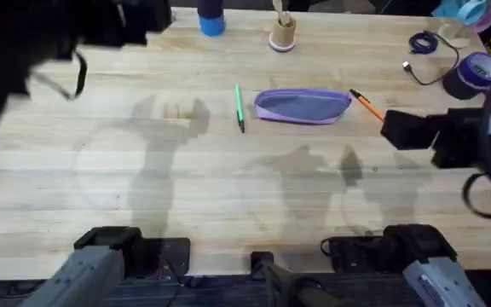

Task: Unzip the bag, pick up the pens from the table one at a time and place them inside, then zip the bag closed.

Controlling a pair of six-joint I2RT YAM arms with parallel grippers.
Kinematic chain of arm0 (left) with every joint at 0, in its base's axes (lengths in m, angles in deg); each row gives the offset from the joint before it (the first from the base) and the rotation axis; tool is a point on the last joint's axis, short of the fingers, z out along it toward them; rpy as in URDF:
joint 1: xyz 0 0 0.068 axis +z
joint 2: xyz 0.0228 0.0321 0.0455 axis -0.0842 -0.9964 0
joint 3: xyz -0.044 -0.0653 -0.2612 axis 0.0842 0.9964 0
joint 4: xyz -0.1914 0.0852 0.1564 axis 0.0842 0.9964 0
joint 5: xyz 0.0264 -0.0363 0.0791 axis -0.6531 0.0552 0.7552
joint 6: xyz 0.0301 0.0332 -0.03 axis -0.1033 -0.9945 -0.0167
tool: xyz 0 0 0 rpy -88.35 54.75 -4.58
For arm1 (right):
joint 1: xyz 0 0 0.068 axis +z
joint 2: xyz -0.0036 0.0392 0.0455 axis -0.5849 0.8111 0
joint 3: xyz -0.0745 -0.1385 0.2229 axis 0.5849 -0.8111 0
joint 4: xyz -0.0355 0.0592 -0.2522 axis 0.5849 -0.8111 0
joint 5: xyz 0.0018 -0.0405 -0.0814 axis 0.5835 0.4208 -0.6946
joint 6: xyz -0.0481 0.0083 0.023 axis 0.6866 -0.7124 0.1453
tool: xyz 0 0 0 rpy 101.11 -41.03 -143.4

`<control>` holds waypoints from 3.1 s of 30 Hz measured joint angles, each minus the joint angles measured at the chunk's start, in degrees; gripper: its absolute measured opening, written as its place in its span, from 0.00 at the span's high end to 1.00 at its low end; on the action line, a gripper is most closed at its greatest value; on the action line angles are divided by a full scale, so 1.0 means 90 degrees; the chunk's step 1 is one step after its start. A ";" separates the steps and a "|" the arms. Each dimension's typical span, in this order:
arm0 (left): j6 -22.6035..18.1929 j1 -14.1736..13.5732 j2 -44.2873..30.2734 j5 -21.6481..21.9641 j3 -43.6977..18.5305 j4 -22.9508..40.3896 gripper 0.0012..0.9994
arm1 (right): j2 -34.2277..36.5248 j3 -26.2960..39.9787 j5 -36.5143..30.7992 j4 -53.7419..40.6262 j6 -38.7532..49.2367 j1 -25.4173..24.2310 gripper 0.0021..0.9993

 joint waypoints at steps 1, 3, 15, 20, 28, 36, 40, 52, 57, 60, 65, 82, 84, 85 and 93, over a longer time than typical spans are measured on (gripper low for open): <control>0.0000 0.0000 -0.0254 -0.0120 -0.0217 0.0107 0.01 | 0.0216 0.0230 0.0000 -0.0204 0.0026 0.0000 0.00; 0.0000 0.0000 -0.0726 -0.0352 -0.0643 0.0247 0.01 | 0.0680 0.0689 0.0000 -0.0595 0.0077 0.0000 0.00; -0.0320 -0.0436 -0.1417 -0.0883 -0.1358 0.0348 0.01 | 0.1803 0.1781 0.0027 -0.1276 0.0166 0.0000 0.00; -0.0927 -0.0794 -0.1417 -0.0968 -0.1358 0.0385 0.01 | 0.1803 0.1781 0.0029 -0.1276 0.0180 0.0000 0.00; -0.2404 -0.1283 -0.1417 -0.1777 -0.1358 0.1008 0.01 | 0.1803 0.1781 0.0029 -0.1276 0.0240 0.0000 0.00; -0.3628 -0.1760 -0.1417 -0.2545 -0.1358 0.1667 0.01 | 0.1803 0.1781 0.0027 -0.1276 0.0332 0.0000 0.00; -0.4394 -0.2176 -0.1417 -0.2741 -0.1358 0.1843 0.01 | 0.1803 0.1781 0.0027 -0.1276 0.0356 0.0000 0.00; -0.5031 -0.2720 -0.2341 -0.2881 -0.1373 0.1899 0.01 | 0.1803 0.1781 0.0027 -0.1276 0.0358 0.0000 0.00; -0.5057 -0.2720 -0.2619 -0.2883 -0.1373 0.1728 0.01 | 0.1803 0.1781 0.0027 -0.1297 0.0358 0.0000 0.00; -0.5061 -0.2720 -0.2713 -0.2898 -0.1373 0.1606 0.01 | 0.1804 0.1781 0.0027 -0.1297 0.0358 0.0000 0.00; -0.5061 -0.2720 -0.2847 -0.2903 -0.1373 0.1617 0.01 | 0.1803 0.1781 0.0027 -0.1298 0.0358 0.0000 0.00; -0.5086 -0.2720 -0.4342 -0.2899 -0.1373 0.0582 0.01 | 0.1803 0.1781 0.0027 -0.1298 0.0358 0.0000 0.00; -0.5102 -0.2720 -0.4454 -0.2900 -0.1373 0.0515 0.01 | 0.1803 0.1781 0.0027 -0.1296 0.0358 0.0000 0.00; -0.5105 -0.2720 -0.4523 -0.2900 -0.1373 0.0485 0.01 | 0.1803 0.1781 0.0027 -0.1296 0.0358 0.0000 0.00; -0.5106 -0.2720 -0.5139 -0.2896 -0.1373 0.0174 0.01 | 0.1803 0.1781 0.0027 -0.1297 0.0358 0.0000 0.00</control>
